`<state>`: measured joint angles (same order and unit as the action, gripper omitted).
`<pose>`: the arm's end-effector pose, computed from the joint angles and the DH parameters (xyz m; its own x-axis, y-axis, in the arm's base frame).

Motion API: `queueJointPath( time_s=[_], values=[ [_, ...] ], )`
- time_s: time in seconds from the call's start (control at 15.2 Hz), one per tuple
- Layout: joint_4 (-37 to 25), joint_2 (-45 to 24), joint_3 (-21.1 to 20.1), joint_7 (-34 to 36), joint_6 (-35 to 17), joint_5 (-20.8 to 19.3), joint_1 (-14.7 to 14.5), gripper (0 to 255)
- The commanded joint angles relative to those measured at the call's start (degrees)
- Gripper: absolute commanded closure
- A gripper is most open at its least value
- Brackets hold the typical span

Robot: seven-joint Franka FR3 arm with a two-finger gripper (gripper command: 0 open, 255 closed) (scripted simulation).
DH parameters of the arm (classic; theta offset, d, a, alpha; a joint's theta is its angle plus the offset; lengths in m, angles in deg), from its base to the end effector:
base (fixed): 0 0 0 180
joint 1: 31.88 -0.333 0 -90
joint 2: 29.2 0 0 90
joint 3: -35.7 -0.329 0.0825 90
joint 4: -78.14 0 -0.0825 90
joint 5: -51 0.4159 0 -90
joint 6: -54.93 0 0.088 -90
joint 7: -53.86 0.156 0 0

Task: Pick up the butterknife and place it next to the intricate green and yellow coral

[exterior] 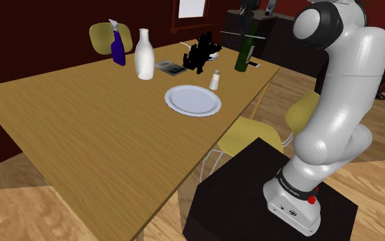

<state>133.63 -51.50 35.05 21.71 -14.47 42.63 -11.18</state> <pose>0.6050 -0.2501 0.6093 0.9677 0.1612 -0.1940 0.1722 -0.9842 0.0410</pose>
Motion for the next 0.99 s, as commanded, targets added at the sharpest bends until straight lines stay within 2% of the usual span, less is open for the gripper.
queueJointPath(
  time_s=[0.0,0.4,0.92],
  values=[
    [-0.1,-0.5,0.3,-1.1,-0.6,0.0,0.8,255],
    [10.1,3.0,0.2,-0.2,-7.2,0.2,1.0,255],
    [20.1,5.5,0.2,0.7,-14.6,0.4,1.2,255]
  ],
)
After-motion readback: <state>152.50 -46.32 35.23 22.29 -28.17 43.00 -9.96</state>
